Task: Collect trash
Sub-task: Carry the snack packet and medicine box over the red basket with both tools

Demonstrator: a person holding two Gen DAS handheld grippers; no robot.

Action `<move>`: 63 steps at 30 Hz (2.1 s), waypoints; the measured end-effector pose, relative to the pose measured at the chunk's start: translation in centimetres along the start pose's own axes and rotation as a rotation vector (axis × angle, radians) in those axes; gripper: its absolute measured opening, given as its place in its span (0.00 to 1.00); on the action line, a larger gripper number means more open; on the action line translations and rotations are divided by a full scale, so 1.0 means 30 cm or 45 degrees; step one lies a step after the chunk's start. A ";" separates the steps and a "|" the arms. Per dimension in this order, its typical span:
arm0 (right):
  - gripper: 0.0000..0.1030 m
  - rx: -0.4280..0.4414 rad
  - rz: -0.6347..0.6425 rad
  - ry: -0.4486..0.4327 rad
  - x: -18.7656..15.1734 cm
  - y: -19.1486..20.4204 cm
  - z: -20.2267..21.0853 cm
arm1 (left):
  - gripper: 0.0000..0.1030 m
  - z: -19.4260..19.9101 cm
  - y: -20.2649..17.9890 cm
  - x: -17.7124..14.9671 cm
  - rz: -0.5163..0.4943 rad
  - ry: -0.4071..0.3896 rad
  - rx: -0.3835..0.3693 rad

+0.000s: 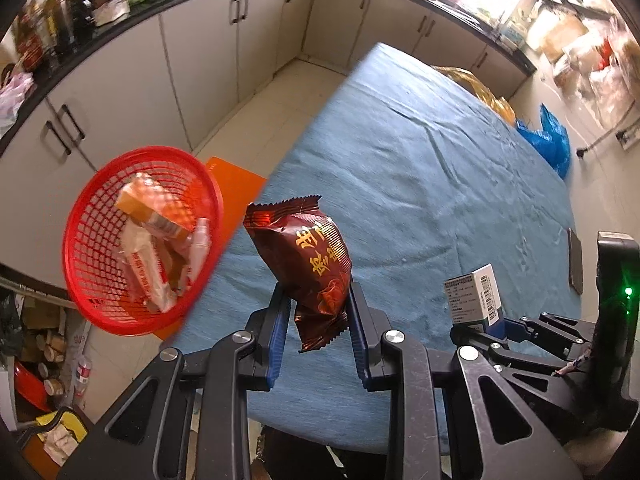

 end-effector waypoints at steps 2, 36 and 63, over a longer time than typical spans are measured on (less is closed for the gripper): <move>0.37 0.036 -0.007 0.017 0.020 0.022 -0.009 | 0.26 0.013 0.040 0.011 0.040 -0.014 0.006; 0.37 0.267 0.074 -0.015 0.264 0.295 -0.022 | 0.26 0.086 0.366 0.054 0.238 -0.084 0.226; 0.37 0.295 -0.065 -0.077 0.068 0.028 0.131 | 0.26 0.167 0.024 -0.066 0.087 -0.065 0.201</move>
Point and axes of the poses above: each gripper's, at about its wrist camera, not at the fingertips, and z roughly against the way its jaws point, y to its left, x to its top, the point moved 10 cm from there along -z, roughly the way its jaws point, and after that the axes turned 14 degrees about -y, right-handed, at the moved point
